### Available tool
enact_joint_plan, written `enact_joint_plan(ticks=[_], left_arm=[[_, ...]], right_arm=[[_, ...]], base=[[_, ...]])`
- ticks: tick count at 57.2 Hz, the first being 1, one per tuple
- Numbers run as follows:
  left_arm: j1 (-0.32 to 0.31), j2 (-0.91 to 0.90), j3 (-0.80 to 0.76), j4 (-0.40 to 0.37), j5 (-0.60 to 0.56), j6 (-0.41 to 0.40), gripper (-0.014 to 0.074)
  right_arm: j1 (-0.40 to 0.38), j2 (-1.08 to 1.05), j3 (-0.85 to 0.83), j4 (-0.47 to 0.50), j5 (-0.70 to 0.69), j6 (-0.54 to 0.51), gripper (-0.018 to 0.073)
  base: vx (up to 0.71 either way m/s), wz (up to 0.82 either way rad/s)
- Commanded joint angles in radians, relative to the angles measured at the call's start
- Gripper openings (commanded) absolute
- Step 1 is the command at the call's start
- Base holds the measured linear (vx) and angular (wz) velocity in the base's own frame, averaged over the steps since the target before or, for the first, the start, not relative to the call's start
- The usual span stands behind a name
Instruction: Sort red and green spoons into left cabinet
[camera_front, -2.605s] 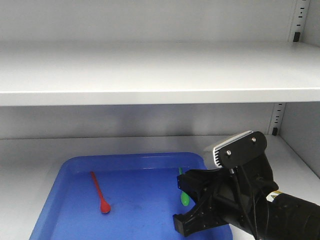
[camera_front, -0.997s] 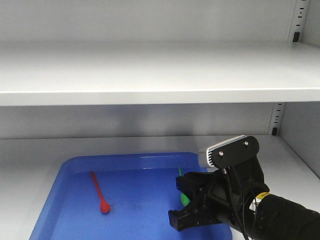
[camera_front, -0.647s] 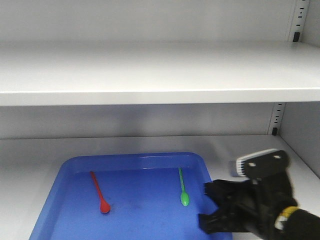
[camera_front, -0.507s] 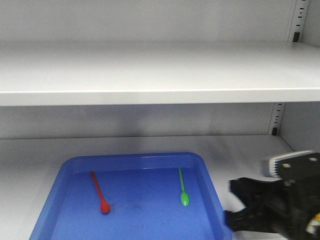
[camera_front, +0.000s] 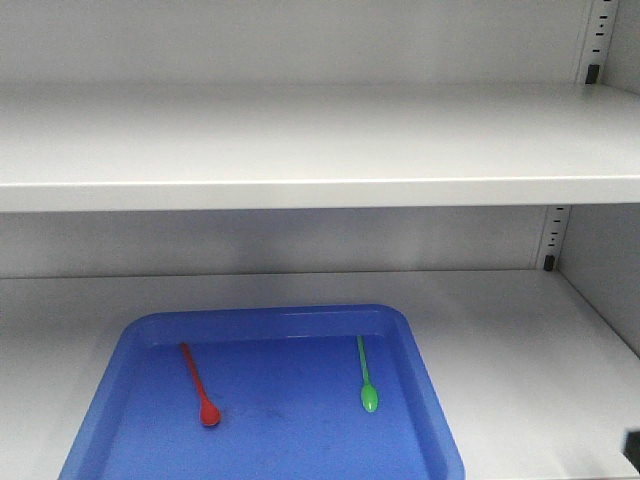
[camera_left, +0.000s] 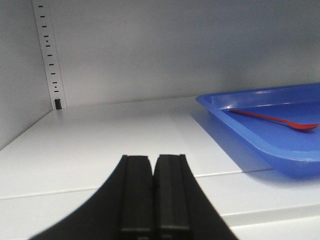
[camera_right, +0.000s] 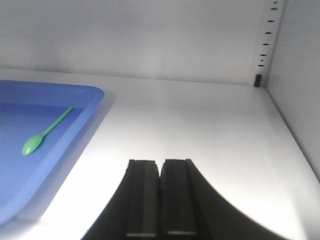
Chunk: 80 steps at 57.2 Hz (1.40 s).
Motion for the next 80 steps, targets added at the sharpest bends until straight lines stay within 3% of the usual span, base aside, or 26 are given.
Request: enact_joint_plan(ticks=[1, 20, 32, 80], left_arm=[[-0.002, -0.019, 0.016, -0.003, -0.082, -0.008, -0.0003], [-0.002, -0.019, 0.016, -0.003, -0.082, -0.008, -0.0003], [-0.002, -0.019, 0.016, -0.003, -0.082, -0.008, -0.0003], [-0.002, -0.019, 0.016, -0.003, -0.082, -0.007, -0.0003]], right_arm=[[-0.017, -0.108, 0.050, -0.043, -0.090, 0.063, -0.0004], [-0.019, -0.506, 0.318, -0.113, -0.046, 0.143, -0.0004], [-0.020, -0.654, 0.327, -0.160, 0.097, 0.145, -0.0004], [-0.019, -0.668, 0.327, -0.161, 0.081, 0.180, -0.0004]], base=[[0.00, 0.00], [0.00, 0.00], [0.00, 0.00], [0.00, 0.00]])
